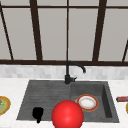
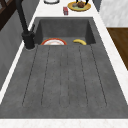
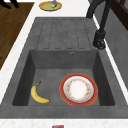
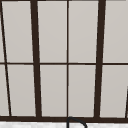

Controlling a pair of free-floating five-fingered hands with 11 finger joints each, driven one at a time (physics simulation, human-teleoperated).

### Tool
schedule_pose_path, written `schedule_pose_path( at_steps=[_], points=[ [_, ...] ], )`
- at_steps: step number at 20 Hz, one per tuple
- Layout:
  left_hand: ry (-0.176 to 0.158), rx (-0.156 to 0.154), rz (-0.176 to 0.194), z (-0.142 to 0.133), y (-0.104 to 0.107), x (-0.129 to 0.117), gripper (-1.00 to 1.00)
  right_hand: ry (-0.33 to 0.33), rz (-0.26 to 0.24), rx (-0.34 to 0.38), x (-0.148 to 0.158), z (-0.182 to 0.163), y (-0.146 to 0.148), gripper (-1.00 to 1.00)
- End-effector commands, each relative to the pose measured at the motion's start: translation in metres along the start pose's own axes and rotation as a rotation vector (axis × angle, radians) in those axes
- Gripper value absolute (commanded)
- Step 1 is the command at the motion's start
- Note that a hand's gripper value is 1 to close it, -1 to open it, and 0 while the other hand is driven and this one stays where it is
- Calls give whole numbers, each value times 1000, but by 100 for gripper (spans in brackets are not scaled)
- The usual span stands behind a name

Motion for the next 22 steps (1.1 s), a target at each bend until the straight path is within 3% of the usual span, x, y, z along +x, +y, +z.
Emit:
schedule_pose_path(
  at_steps=[1,3,4,5,12,20,22],
  points=[
    [0,0,0,0,0,0,0,-21,-8,-43,12,9,-26,-100],
    [0,0,0,0,0,0,0,-22,-13,-33,16,17,-36,-100],
    [0,0,0,0,0,0,0,-14,-20,-8,18,16,-42,-100],
    [0,0,0,0,0,0,0,-31,6,49,25,8,-37,-100],
    [0,0,0,0,0,0,0,1,61,-46,72,-17,-32,-100],
    [0,0,0,0,0,0,0,21,105,-42,125,-46,-7,-100],
    [0,0,0,0,0,0,0,4,100,-35,138,-40,-2,-100]
  ],
)
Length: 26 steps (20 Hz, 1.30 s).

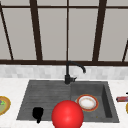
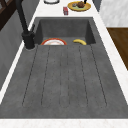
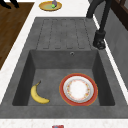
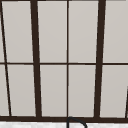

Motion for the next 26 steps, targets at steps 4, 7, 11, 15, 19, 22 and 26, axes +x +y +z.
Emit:
schedule_pose_path(
  at_steps=[4,7,11,15,19,22,26],
  points=[
    [0,0,0,0,0,0,0,-37,-11,9,12,2,5,-100],
    [0,0,0,0,0,0,0,-48,-12,-16,44,17,19,-100],
    [0,0,0,0,0,0,0,-25,-41,-9,66,18,27,-100],
    [0,0,0,0,0,0,0,-25,-47,-6,93,17,39,-100],
    [0,0,0,0,0,0,0,-22,-32,-7,121,14,58,-100],
    [0,0,0,0,0,0,0,-25,-52,-5,141,7,71,-100],
    [0,0,0,0,0,0,0,-30,-46,-18,171,2,86,-100]
  ],
)
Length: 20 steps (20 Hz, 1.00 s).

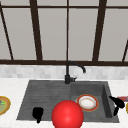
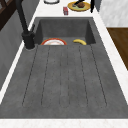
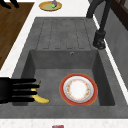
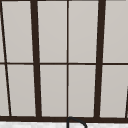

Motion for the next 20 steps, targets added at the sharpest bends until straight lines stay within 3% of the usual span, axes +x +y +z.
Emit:
schedule_pose_path(
  at_steps=[1,4,8,20],
  points=[
    [0,0,0,0,0,0,0,-6,-27,-3,27,-5,15,-100],
    [0,0,0,0,0,0,0,-7,-21,-8,48,-10,27,-100],
    [0,0,0,0,0,0,0,-18,25,-58,79,-26,29,-100],
    [0,0,0,0,0,0,0,-106,143,-239,113,-99,48,-100]
  ],
)
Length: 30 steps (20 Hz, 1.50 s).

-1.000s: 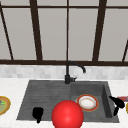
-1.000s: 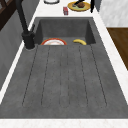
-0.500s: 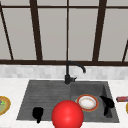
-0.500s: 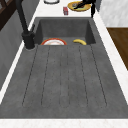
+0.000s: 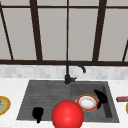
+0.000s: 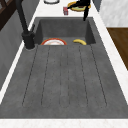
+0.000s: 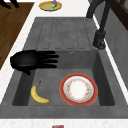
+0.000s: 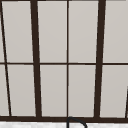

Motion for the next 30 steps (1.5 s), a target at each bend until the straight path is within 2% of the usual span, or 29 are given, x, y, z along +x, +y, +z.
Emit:
schedule_pose_path(
  at_steps=[1,2,3,4,5,8,10,11,13,15,17,23,25,30],
  points=[
    [0,0,0,0,0,0,0,-30,114,-76,8,-20,8,-100],
    [0,0,0,0,0,0,0,-28,126,-73,13,-20,6,-100],
    [0,0,0,0,0,0,0,-39,70,-24,20,-22,6,-100],
    [0,0,0,0,0,0,0,-57,22,-7,10,-26,5,-100],
    [0,0,0,0,0,0,0,-6,25,-36,9,-17,4,-100],
    [0,0,0,0,0,0,0,-14,22,-38,15,-27,5,-100],
    [0,0,0,0,0,0,0,-34,50,-26,30,-25,8,-100],
    [0,0,0,0,0,0,0,-70,79,-1,34,-25,10,-100],
    [0,0,0,0,0,0,0,-91,131,10,29,-25,12,-100],
    [0,0,0,0,0,0,0,-114,170,-42,27,-30,17,-100],
    [0,0,0,0,0,0,0,-133,179,-81,29,-37,20,-100],
    [0,0,0,0,0,0,0,-194,248,-79,34,-48,28,-100],
    [0,0,0,0,0,0,0,-190,278,-87,41,-58,34,-100],
    [0,0,0,0,0,0,0,-144,295,-96,49,-97,37,-100]
  ],
)
